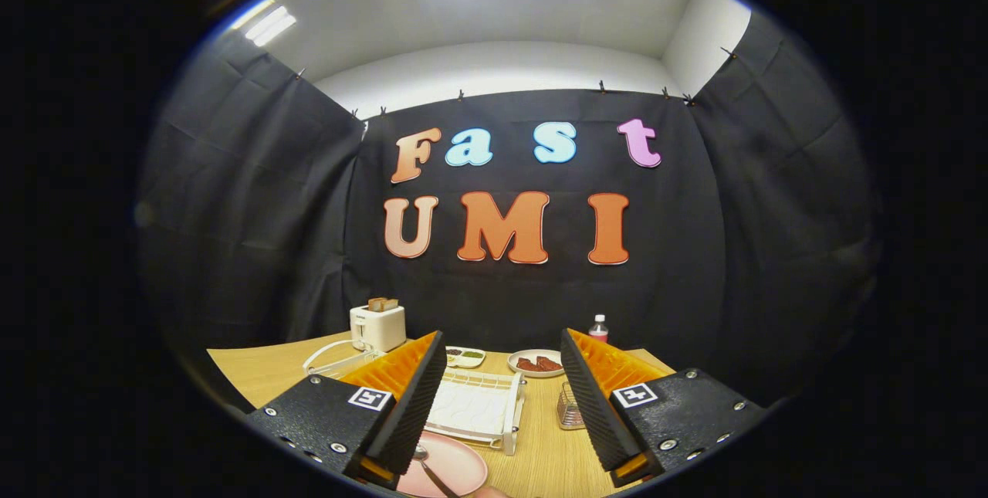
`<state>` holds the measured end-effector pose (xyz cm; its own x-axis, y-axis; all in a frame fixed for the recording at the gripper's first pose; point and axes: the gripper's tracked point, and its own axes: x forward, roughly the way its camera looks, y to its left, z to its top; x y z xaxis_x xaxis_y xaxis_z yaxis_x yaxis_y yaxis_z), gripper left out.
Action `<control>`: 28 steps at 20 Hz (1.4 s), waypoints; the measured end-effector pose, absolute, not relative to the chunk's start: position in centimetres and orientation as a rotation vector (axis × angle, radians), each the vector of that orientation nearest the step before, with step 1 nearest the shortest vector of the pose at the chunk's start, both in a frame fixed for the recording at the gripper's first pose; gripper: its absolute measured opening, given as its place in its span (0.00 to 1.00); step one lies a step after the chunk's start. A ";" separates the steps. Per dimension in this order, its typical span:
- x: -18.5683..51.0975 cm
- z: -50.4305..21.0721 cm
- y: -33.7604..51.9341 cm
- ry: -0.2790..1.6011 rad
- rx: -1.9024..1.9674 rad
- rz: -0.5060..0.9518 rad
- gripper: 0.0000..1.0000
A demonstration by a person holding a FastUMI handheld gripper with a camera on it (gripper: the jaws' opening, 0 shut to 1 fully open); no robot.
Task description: Take the plate from the dish rack, then take the spoon from the basket and place it into the plate.
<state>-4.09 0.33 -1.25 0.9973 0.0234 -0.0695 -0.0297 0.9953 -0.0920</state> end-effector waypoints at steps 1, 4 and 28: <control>-4.0 -1.2 0.3 0.069 -0.093 0.022 0.89; -4.0 -1.4 0.1 0.073 -0.089 0.014 0.89; -4.1 -1.4 0.0 0.073 -0.062 0.012 0.89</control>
